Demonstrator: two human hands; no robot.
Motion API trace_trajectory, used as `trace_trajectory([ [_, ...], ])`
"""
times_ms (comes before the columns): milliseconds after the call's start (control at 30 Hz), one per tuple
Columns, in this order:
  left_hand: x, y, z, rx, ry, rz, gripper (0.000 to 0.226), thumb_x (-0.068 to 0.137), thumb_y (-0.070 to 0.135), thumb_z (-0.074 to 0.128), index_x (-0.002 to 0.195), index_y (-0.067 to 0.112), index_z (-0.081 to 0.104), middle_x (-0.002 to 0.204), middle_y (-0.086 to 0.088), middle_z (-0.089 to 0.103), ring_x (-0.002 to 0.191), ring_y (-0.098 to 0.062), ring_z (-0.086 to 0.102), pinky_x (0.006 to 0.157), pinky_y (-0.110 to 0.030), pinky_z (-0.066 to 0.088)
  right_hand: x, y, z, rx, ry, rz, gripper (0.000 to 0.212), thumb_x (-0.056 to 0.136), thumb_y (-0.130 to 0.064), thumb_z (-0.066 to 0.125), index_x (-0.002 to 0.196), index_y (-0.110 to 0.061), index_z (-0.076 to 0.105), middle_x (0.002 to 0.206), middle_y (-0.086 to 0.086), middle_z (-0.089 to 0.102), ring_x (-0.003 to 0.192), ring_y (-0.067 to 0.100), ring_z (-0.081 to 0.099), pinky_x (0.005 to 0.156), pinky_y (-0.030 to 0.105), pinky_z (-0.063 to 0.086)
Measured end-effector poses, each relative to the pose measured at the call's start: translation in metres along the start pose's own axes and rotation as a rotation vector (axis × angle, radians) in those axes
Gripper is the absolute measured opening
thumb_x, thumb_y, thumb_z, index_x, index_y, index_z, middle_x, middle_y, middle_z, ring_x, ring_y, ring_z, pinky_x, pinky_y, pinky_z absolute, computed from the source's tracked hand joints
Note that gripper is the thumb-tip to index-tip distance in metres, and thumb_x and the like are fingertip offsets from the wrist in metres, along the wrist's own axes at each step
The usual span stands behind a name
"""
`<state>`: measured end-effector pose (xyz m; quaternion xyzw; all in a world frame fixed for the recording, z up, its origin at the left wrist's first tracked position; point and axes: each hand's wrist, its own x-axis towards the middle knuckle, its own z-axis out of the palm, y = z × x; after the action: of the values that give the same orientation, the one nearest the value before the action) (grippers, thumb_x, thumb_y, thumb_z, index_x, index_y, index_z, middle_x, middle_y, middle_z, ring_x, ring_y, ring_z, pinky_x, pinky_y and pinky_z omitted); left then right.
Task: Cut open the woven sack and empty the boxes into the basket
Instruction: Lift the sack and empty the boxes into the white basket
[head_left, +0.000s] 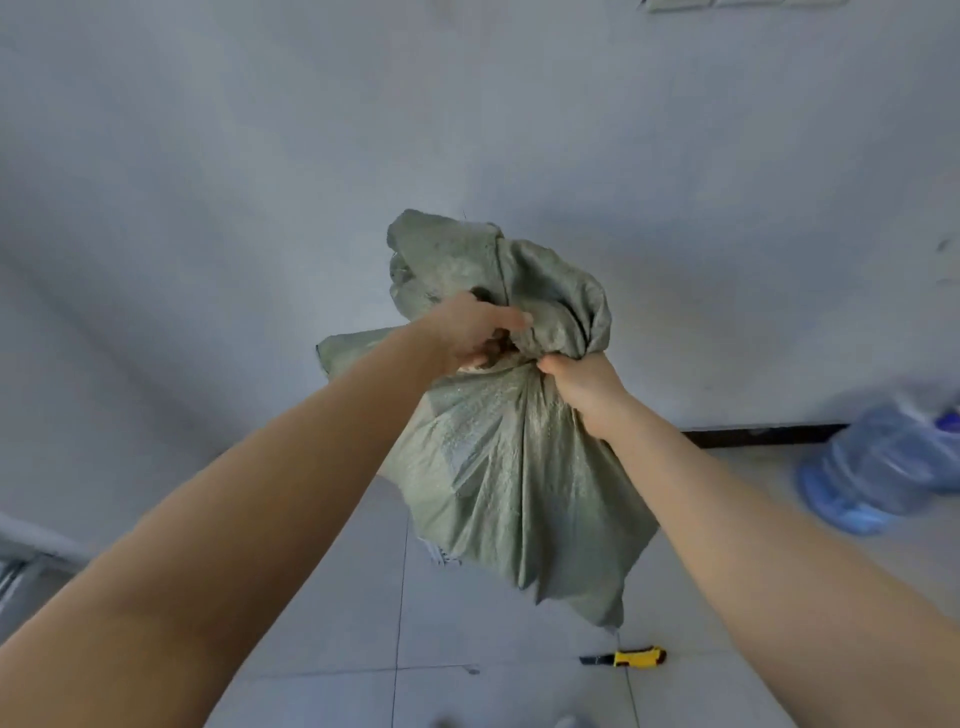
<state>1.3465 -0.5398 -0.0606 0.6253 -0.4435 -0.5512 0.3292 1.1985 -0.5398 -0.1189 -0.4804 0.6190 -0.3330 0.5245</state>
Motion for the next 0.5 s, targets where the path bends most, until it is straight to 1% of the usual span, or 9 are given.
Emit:
trace_trajectory([
  [33,0.004,-0.009,-0.008,0.280,-0.009,0.019,0.051,0.073,0.020,0.075,0.117,0.006,0.054,0.116,-0.010,0.060,0.097,-0.025,0.056,0.078,-0.033,0.047,0.005,-0.002,-0.005,0.035,0.001,0.029,0.016,0.084,-0.016,0.060,0.099,-0.011,0.060,0.103,0.013,0.065,0.092,0.028,0.062,0.086,0.036,0.049],
  [100,0.011,-0.035,-0.027,0.742,-0.077,-0.028,0.088,0.067,0.030,0.079,0.141,0.019,0.032,0.142,-0.008,0.041,0.124,-0.028,0.044,0.103,-0.044,0.038,0.015,-0.006,-0.014,0.118,-0.021,0.108,0.018,0.085,-0.014,0.061,0.102,-0.010,0.058,0.098,0.012,0.065,0.088,0.027,0.063,0.086,0.039,0.051],
  [133,0.011,-0.049,-0.035,0.821,-0.133,-0.082,0.102,0.066,0.037,0.080,0.147,0.028,0.019,0.152,-0.007,0.026,0.136,-0.031,0.031,0.111,-0.050,0.028,0.019,-0.008,-0.015,0.165,-0.037,0.146,0.019,0.085,-0.012,0.062,0.103,-0.008,0.058,0.094,0.011,0.065,0.084,0.026,0.063,0.084,0.038,0.051],
  [200,0.015,-0.074,-0.049,0.771,-0.229,-0.160,0.114,0.062,0.051,0.078,0.148,0.035,0.004,0.159,-0.002,0.006,0.144,-0.031,0.012,0.116,-0.054,0.014,0.032,-0.008,-0.016,0.238,-0.064,0.213,0.026,0.085,-0.010,0.062,0.110,-0.004,0.059,0.092,0.013,0.065,0.083,0.027,0.065,0.084,0.040,0.053],
  [300,0.029,-0.107,-0.063,0.751,-0.341,-0.198,0.127,0.050,0.059,0.078,0.148,0.036,0.001,0.159,0.002,0.003,0.145,-0.027,0.008,0.116,-0.054,0.013,0.049,0.004,-0.008,0.255,-0.024,0.324,0.031,0.085,-0.011,0.062,0.114,-0.004,0.056,0.095,0.016,0.065,0.083,0.028,0.065,0.079,0.041,0.055],
  [367,0.035,-0.125,-0.060,0.803,-0.342,-0.166,0.120,0.055,0.051,0.082,0.148,0.033,0.007,0.157,0.000,0.012,0.143,-0.027,0.018,0.116,-0.048,0.019,0.057,0.014,-0.002,0.219,-0.009,0.415,0.029,0.087,-0.012,0.060,0.114,-0.004,0.055,0.092,0.016,0.063,0.077,0.027,0.063,0.065,0.036,0.054],
  [400,0.041,-0.135,-0.057,0.813,-0.308,-0.139,0.109,0.063,0.042,0.081,0.148,0.027,0.015,0.154,-0.002,0.019,0.140,-0.026,0.024,0.114,-0.044,0.021,0.061,0.019,0.000,0.192,-0.013,0.455,0.028,0.088,-0.011,0.059,0.114,-0.004,0.054,0.090,0.016,0.063,0.075,0.027,0.063,0.060,0.034,0.053],
  [467,0.061,-0.150,-0.055,0.745,-0.241,-0.077,0.071,0.076,0.024,0.075,0.138,0.016,0.041,0.141,-0.004,0.042,0.132,-0.025,0.038,0.108,-0.035,0.028,0.071,0.029,0.002,0.098,-0.014,0.518,0.028,0.088,-0.010,0.059,0.115,-0.002,0.054,0.089,0.017,0.062,0.074,0.028,0.063,0.060,0.035,0.053],
  [500,0.074,-0.158,-0.056,0.692,-0.236,-0.060,0.050,0.079,0.018,0.072,0.125,0.012,0.054,0.130,-0.008,0.053,0.125,-0.026,0.046,0.102,-0.033,0.033,0.078,0.035,0.003,0.034,-0.010,0.543,0.028,0.088,-0.009,0.058,0.115,-0.001,0.054,0.088,0.018,0.063,0.074,0.028,0.063,0.061,0.035,0.053],
])
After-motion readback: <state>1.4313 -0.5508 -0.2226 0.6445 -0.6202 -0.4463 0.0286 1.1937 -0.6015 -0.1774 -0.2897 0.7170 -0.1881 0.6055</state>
